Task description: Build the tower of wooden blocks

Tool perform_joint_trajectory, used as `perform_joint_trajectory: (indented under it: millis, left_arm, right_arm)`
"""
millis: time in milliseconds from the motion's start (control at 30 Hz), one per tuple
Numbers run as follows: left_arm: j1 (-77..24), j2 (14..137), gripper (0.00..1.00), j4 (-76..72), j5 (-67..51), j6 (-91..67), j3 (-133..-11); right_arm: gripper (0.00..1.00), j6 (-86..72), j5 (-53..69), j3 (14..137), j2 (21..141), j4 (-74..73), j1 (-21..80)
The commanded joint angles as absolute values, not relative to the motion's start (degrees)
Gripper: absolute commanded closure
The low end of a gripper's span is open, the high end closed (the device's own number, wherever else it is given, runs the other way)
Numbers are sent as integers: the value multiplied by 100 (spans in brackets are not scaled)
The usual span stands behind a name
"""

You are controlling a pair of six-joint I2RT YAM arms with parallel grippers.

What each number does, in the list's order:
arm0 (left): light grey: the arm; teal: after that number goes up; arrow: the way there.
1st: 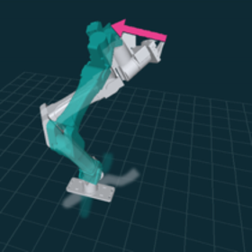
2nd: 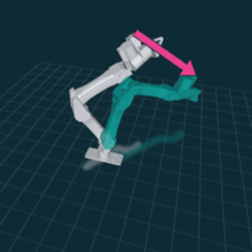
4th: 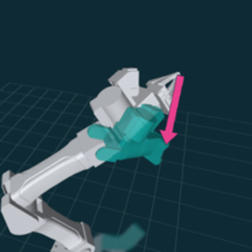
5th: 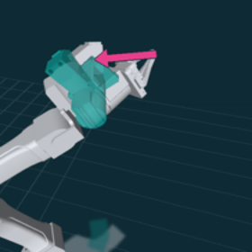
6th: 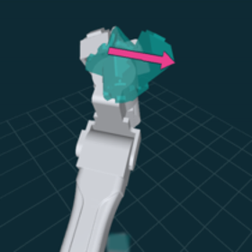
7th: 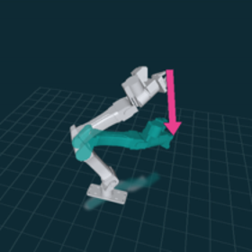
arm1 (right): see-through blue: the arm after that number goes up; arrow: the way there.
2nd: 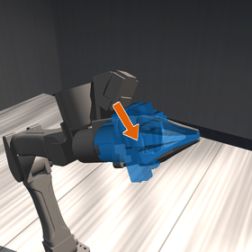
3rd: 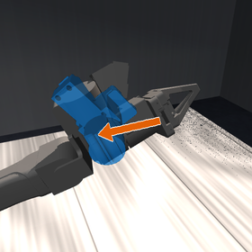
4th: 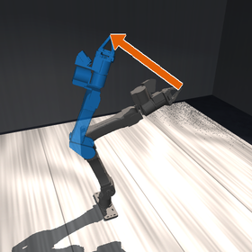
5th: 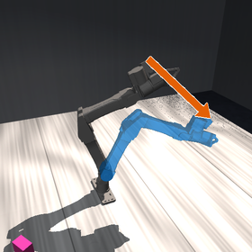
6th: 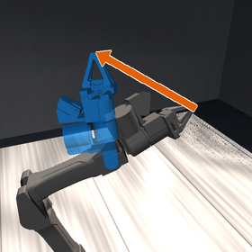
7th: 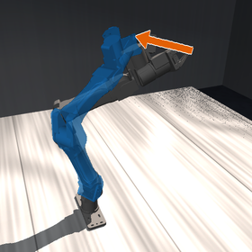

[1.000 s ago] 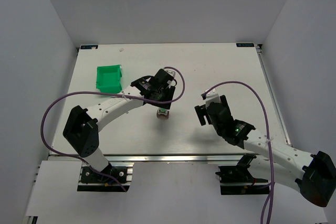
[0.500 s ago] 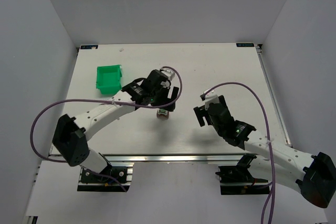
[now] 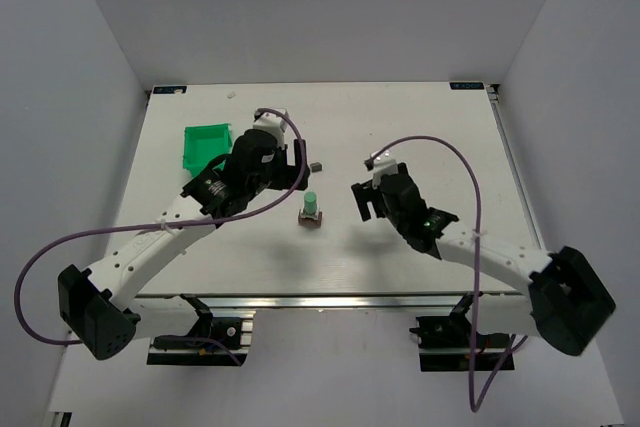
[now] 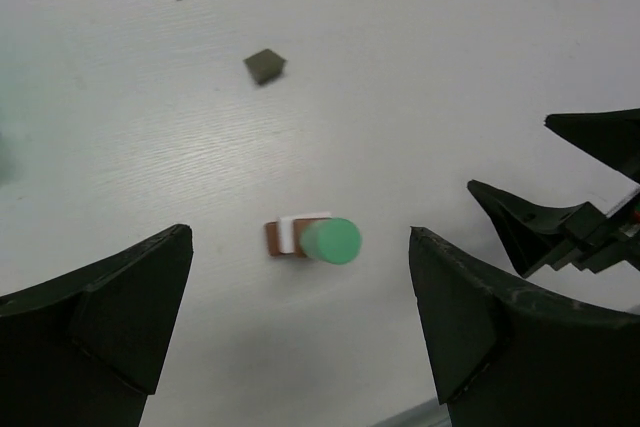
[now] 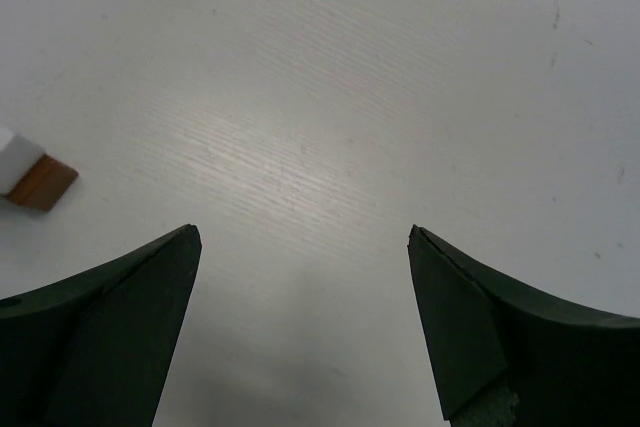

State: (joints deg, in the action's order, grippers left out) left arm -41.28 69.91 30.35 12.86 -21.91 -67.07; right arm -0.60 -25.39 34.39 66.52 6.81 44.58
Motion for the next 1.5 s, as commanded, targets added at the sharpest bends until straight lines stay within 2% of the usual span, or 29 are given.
perform_joint_trajectory:
  millis: [0, 200, 367, 600, 900, 1100, 1200, 1233, 1300, 1333, 1467]
  left_arm:
    - [-3788, 6776, 2, 2664, 1872, -2241, -6443]
    - [-2972, 6750, 2, 2312, 1819, -2364, -5960]
    - [-2628, 6750, 2, 2137, 1433, -2242, -5766]
    - [-2435, 6785, 2, 2021, 1037, -2268, -5660]
    - [-2373, 6952, 2, 1995, 853, -2145, -5678]
    - [-2373, 6944, 2, 2022, 817, -2110, -5687]
    - [-2373, 6900, 2, 1925, 747, -2092, -5625]
    - [-2373, 6899, 2, 1907, 721, -2083, -5608]
    - [-2373, 6908, 2, 1916, 660, -2083, -5607]
    - [-2373, 6926, 2, 1925, 659, -2083, -5616]
    - [-2373, 6882, 2, 1925, 650, -2083, -5599]
  right_arm:
    - [11, -18, -2127, 4122, 7521, 1564, 4202]
    - [11, -202, -1364, 5377, 9268, 1758, 3762]
    - [11, -352, -256, 6352, 10491, 1854, 3639]
    - [11, -326, 148, 7416, 11556, 1582, 3639]
    - [11, -413, 413, 7980, 12190, 1336, 3630]
    - [25, -466, 413, 8279, 12419, 1108, 3630]
    - [38, -492, 474, 8297, 12445, 1134, 3621]
    - [47, -510, 492, 8297, 12454, 1160, 3621]
    - [54, -519, 562, 8306, 12463, 1178, 3621]
    - [63, -519, 580, 8297, 12472, 1186, 3621]
    - [76, -475, 615, 8288, 12428, 1204, 3612]
